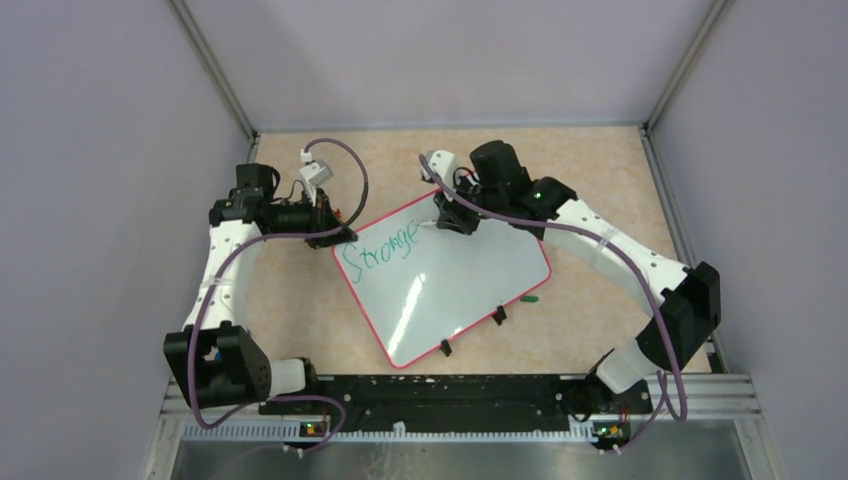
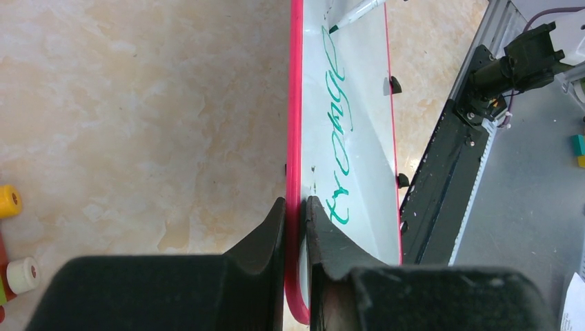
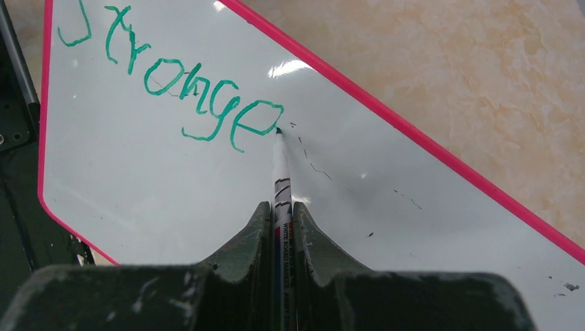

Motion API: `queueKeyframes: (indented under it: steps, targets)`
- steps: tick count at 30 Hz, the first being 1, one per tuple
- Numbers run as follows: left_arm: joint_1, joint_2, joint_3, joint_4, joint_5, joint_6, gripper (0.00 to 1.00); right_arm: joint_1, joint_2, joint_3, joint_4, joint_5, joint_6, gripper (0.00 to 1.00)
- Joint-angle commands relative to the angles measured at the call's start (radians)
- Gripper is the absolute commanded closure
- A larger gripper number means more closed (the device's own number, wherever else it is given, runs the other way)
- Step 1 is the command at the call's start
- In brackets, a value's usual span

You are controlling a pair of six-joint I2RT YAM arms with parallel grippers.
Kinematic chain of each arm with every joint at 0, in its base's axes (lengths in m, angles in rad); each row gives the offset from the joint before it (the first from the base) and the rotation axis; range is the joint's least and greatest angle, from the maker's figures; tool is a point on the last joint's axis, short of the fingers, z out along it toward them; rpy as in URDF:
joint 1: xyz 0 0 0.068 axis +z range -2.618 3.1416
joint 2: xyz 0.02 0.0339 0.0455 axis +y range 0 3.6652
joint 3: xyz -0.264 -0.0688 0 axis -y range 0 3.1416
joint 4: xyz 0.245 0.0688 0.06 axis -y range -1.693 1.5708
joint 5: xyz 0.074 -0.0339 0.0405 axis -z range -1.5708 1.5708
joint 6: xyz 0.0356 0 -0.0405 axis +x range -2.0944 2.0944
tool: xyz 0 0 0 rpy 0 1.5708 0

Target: Write a sentence on the whiteboard

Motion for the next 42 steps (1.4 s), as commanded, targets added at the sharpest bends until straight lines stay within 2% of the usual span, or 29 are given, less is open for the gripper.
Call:
queueKeyframes:
  steps: [1,18,42]
  targets:
    - [-0.017,-0.023,-0.011,0.027,-0.020,0.024,1.00,-0.016,-0.026,0.001,0.028,0.028,-0.017,1.00]
    - [-0.018,-0.033,-0.016,0.030,-0.017,0.022,1.00,-0.011,-0.096,-0.134,0.026,-0.025,0.012,1.00]
    - [-0.018,-0.041,-0.028,0.037,-0.027,0.023,1.00,-0.042,-0.016,-0.018,0.058,0.025,0.016,1.00]
